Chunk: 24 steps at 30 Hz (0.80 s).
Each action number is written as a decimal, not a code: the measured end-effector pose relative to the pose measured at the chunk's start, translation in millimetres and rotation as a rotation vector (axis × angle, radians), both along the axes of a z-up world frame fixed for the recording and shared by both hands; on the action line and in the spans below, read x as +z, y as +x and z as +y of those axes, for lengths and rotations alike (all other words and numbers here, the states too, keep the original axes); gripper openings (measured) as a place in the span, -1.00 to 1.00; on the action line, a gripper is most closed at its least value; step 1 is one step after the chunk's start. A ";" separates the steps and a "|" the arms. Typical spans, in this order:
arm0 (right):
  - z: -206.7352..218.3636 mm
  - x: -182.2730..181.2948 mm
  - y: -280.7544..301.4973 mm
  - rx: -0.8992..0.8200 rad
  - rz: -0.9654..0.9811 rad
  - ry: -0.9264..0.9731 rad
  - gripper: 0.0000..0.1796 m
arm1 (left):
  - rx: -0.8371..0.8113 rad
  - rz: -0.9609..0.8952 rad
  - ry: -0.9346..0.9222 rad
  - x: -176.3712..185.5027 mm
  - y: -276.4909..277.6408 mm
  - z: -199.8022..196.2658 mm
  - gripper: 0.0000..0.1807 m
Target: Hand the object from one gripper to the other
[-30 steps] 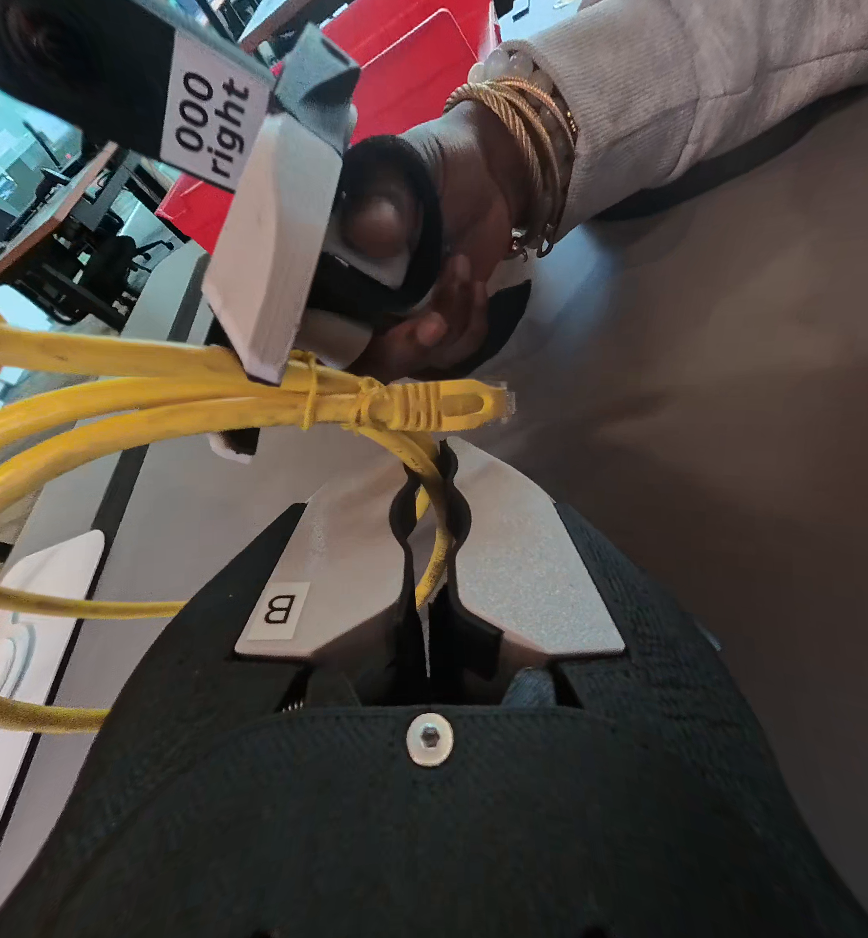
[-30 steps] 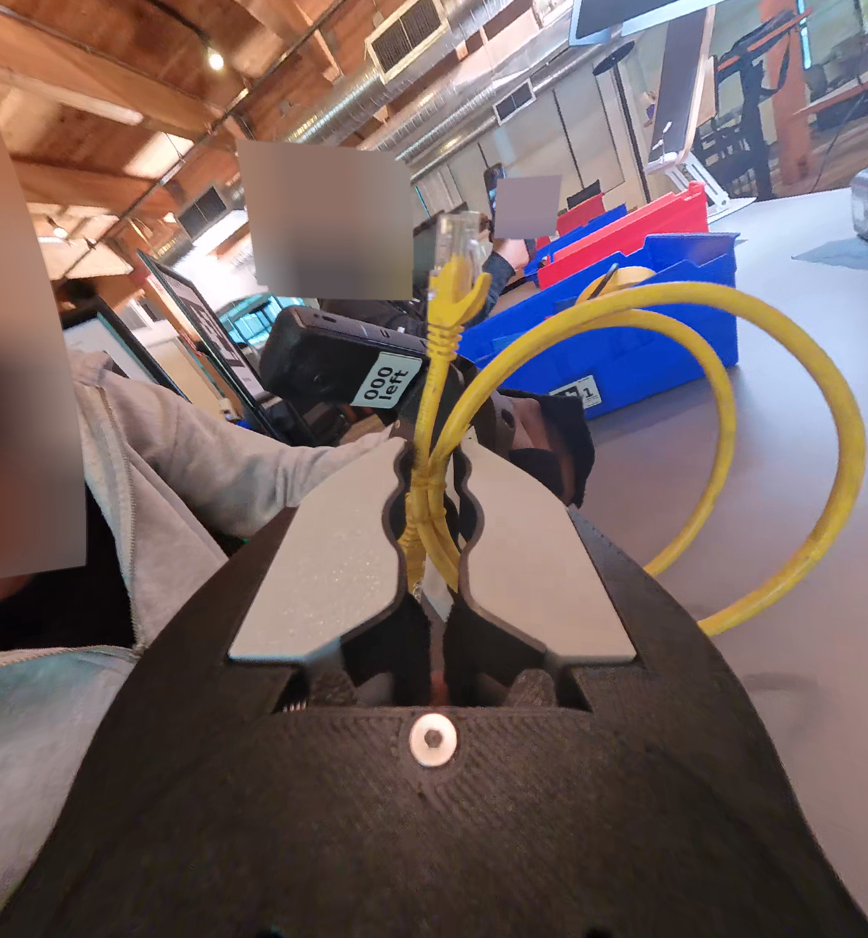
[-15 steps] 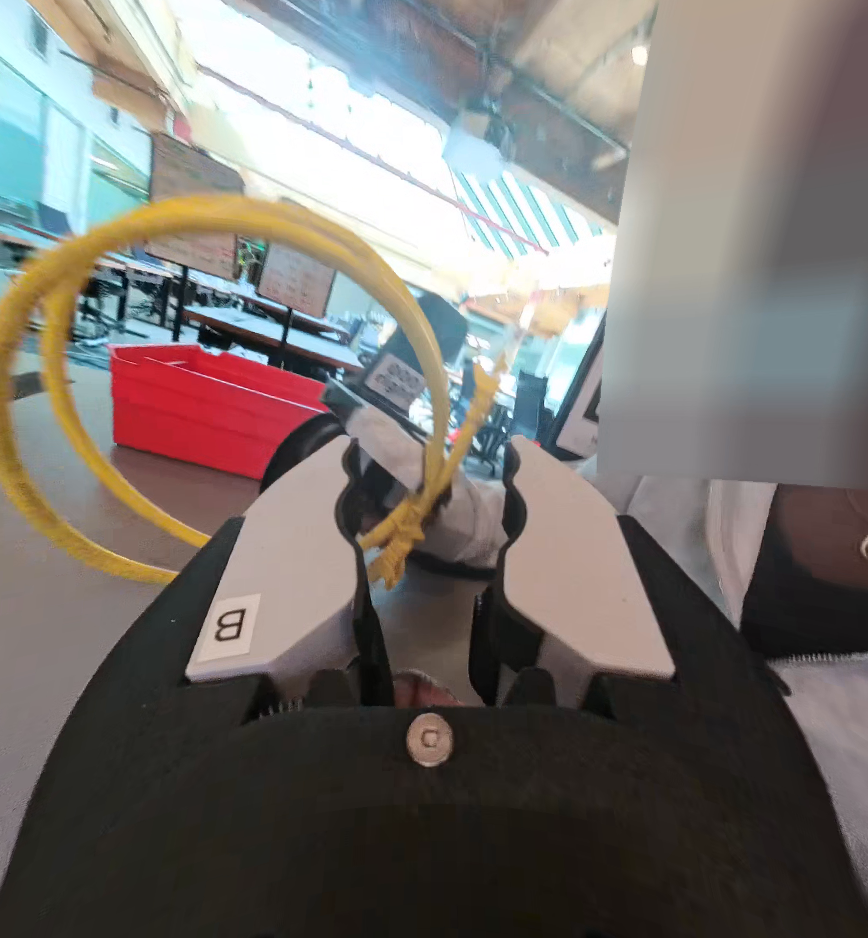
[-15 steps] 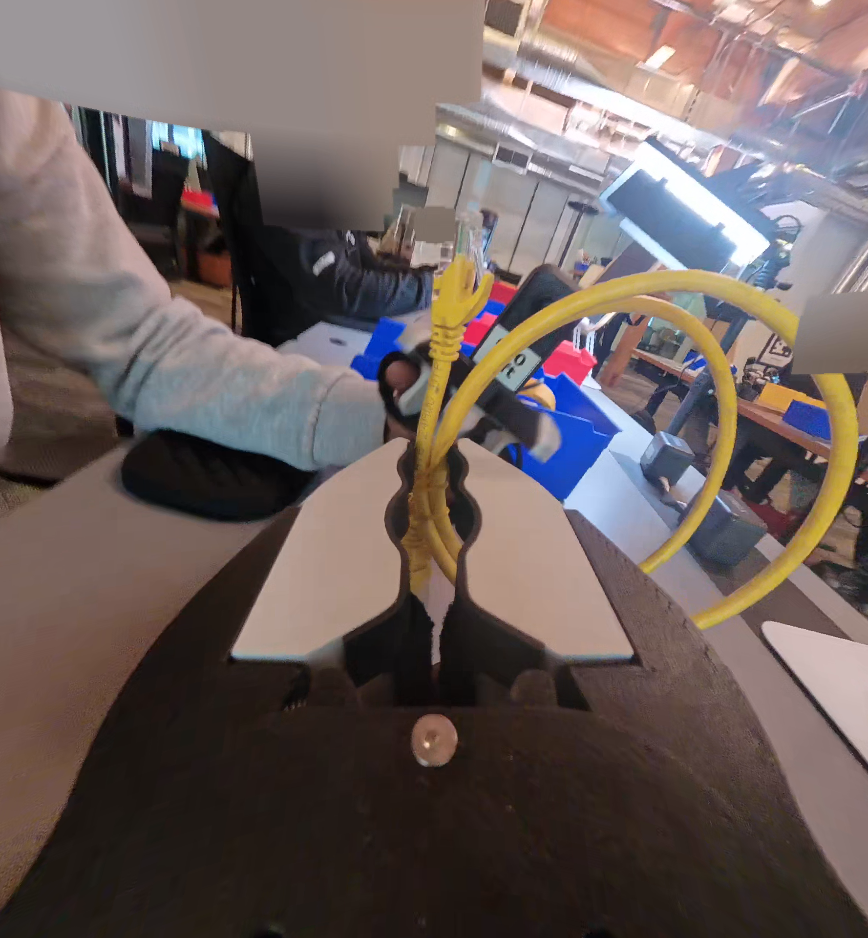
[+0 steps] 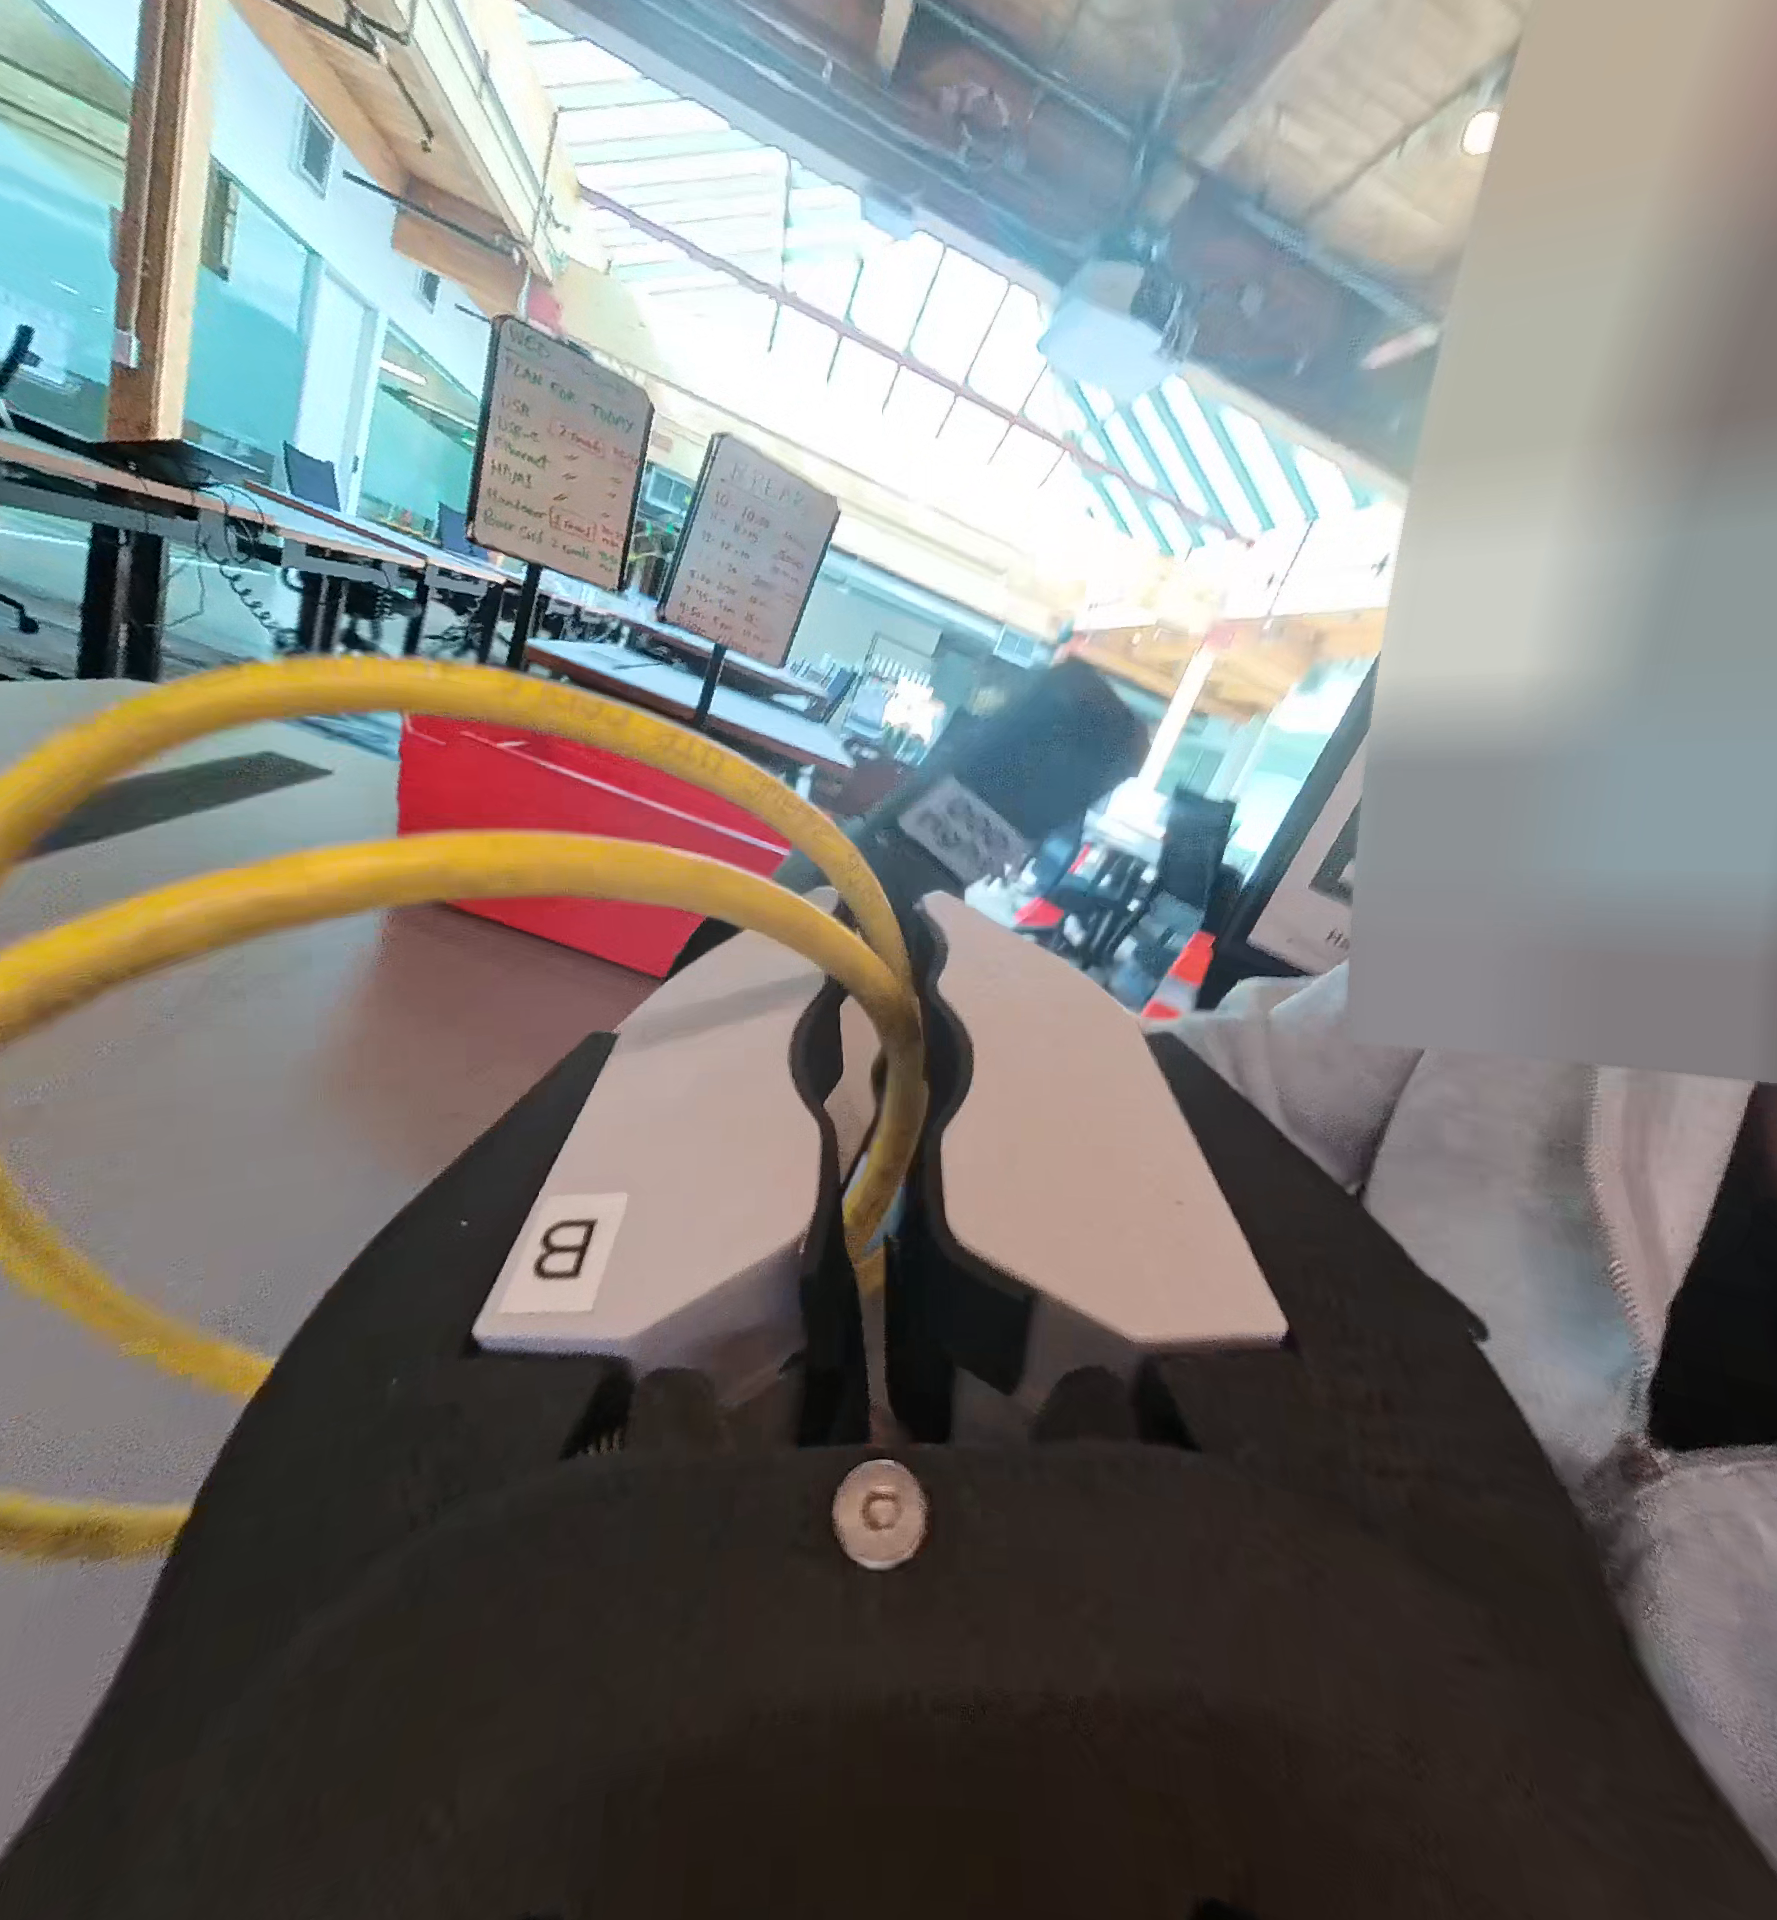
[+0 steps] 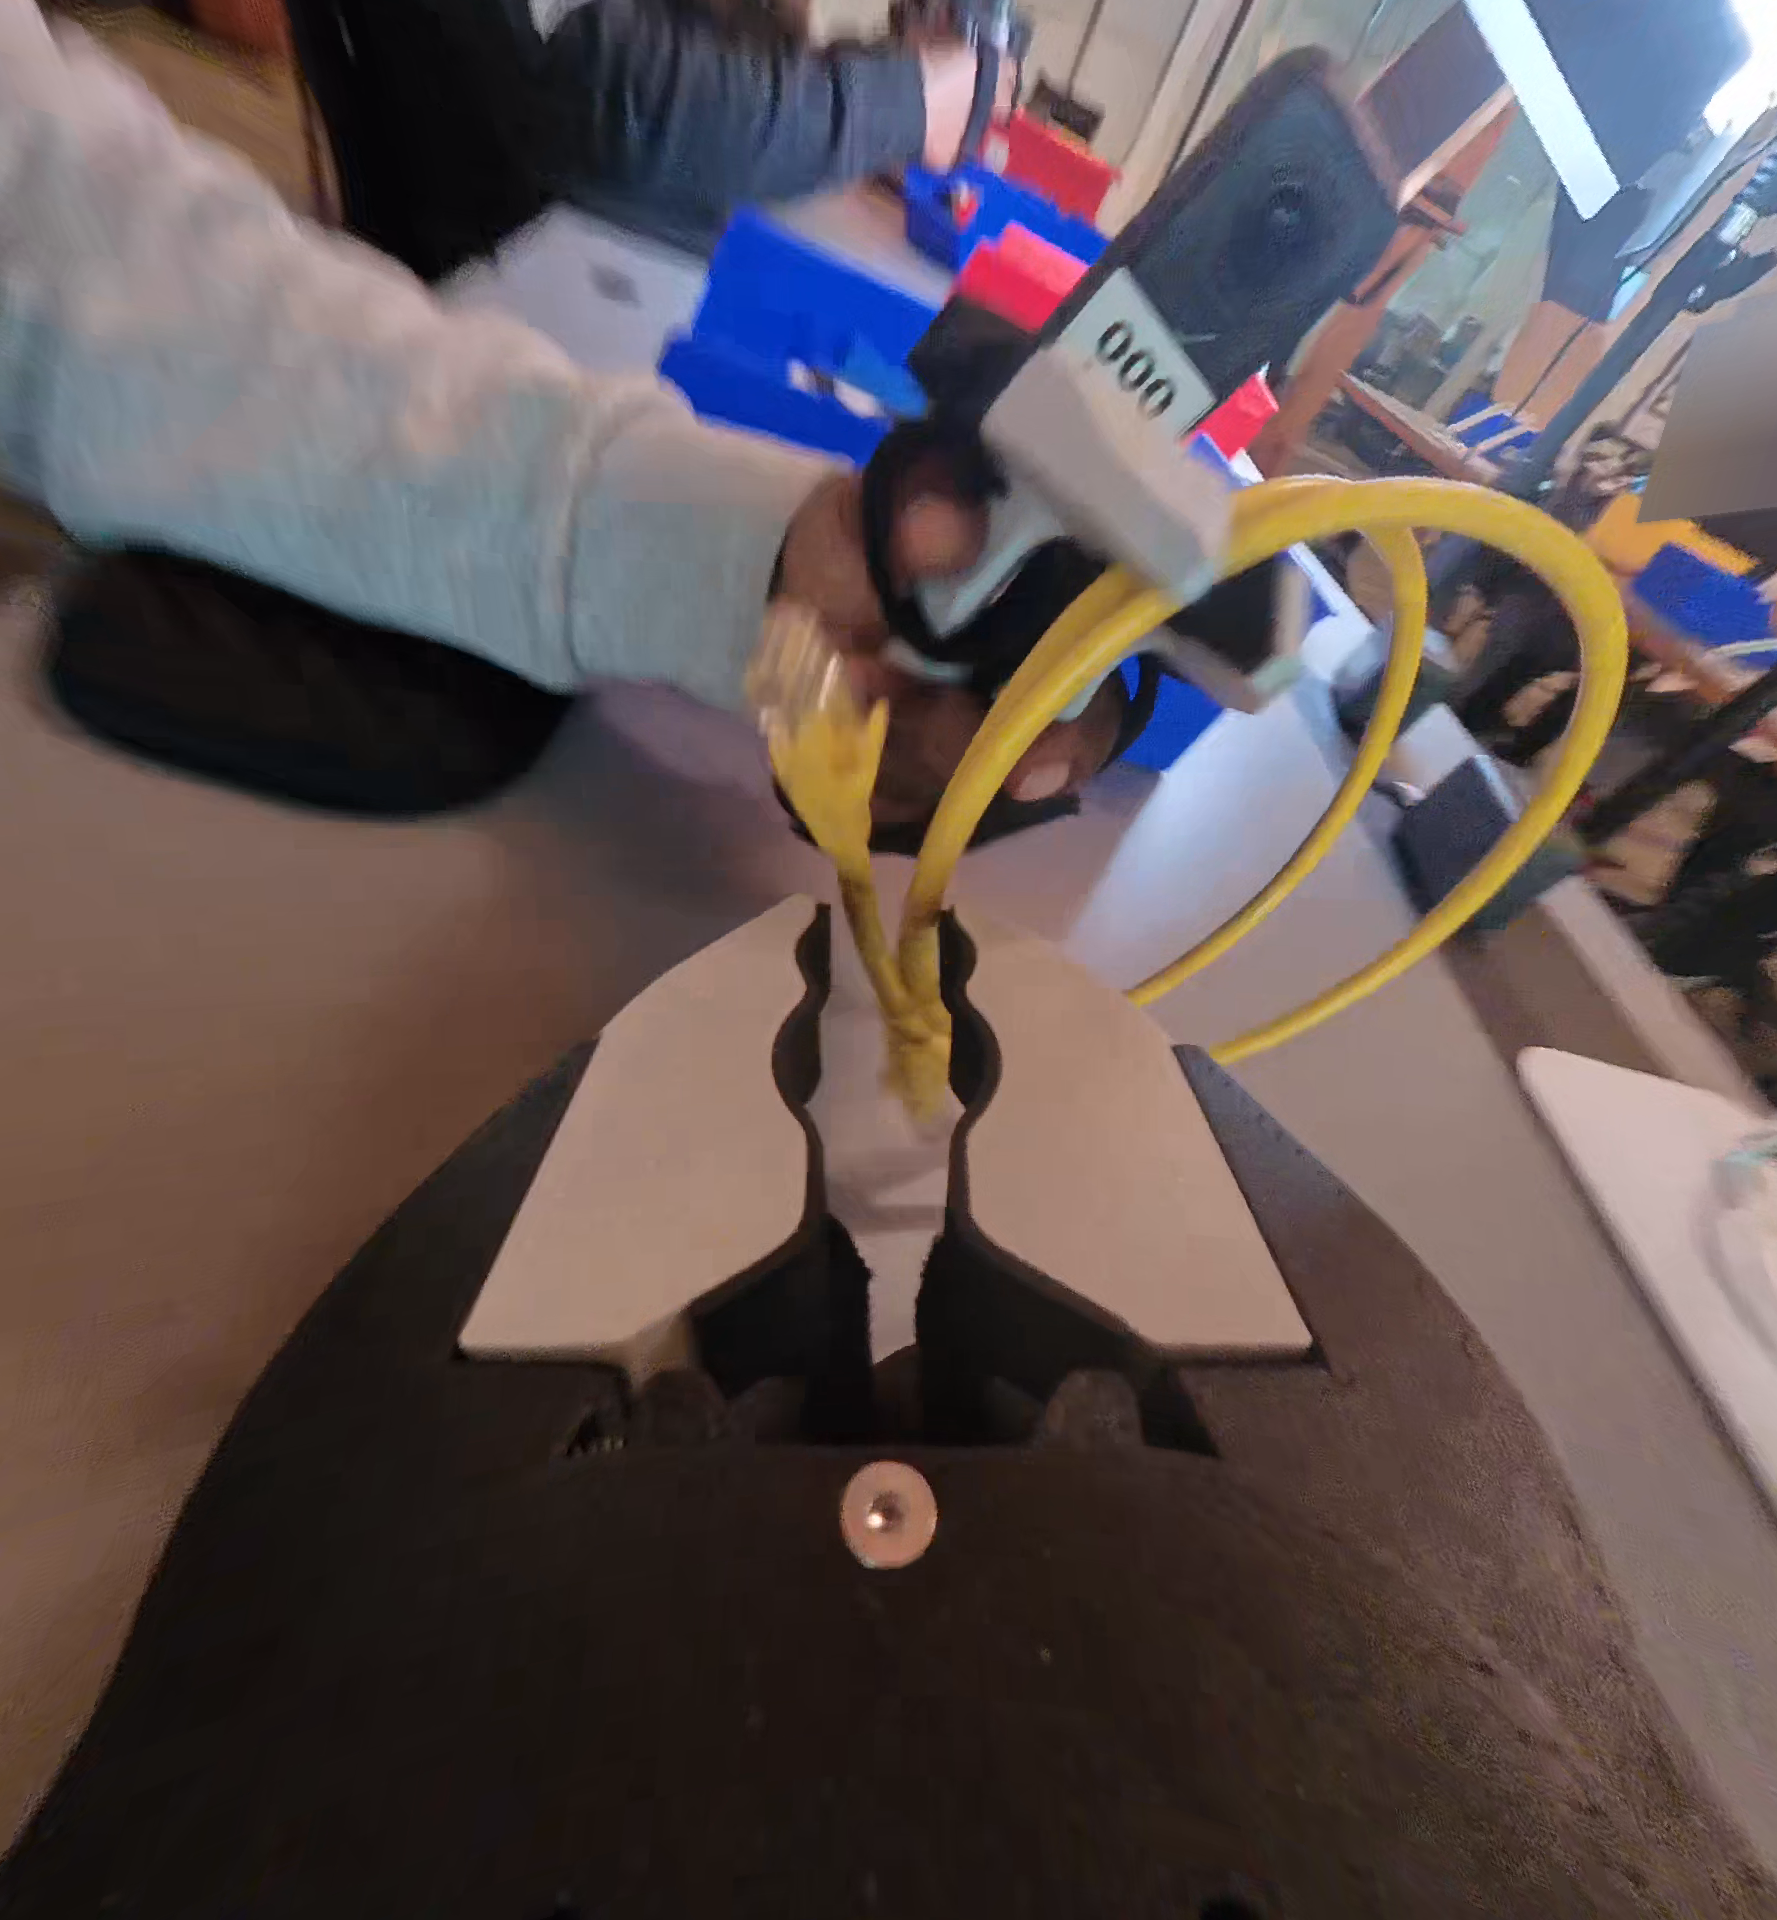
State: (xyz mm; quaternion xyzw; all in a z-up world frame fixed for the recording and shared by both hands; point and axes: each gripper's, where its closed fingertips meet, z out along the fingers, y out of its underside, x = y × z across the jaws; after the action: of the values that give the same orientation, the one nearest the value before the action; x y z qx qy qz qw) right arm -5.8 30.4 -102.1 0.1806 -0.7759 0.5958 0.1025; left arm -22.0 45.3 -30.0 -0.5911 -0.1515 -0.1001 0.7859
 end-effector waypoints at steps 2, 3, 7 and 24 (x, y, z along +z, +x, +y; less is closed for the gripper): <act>3.5 16.0 4.4 0.056 -0.201 -0.079 -0.68 | 0.050 0.072 -0.089 -9.4 -2.1 3.5 -0.93; 6.5 24.4 4.9 0.087 -0.305 -0.120 -0.61 | 0.078 0.118 -0.140 -14.9 -3.1 5.4 -0.94; 13.2 38.5 -5.4 0.137 -0.672 -0.192 -0.33 | 0.104 0.319 -0.377 -42.1 3.4 19.3 -0.94; -7.4 26.7 10.7 0.119 -0.568 -0.158 -0.90 | 0.042 0.757 -0.997 -130.1 11.2 32.5 -0.93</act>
State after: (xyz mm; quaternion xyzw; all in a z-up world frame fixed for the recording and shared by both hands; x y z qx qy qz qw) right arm 4.9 23.0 -75.3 0.0435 -0.7126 0.6861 -0.1399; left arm -10.7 77.8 -160.1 -0.8781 0.0973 0.2142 0.4166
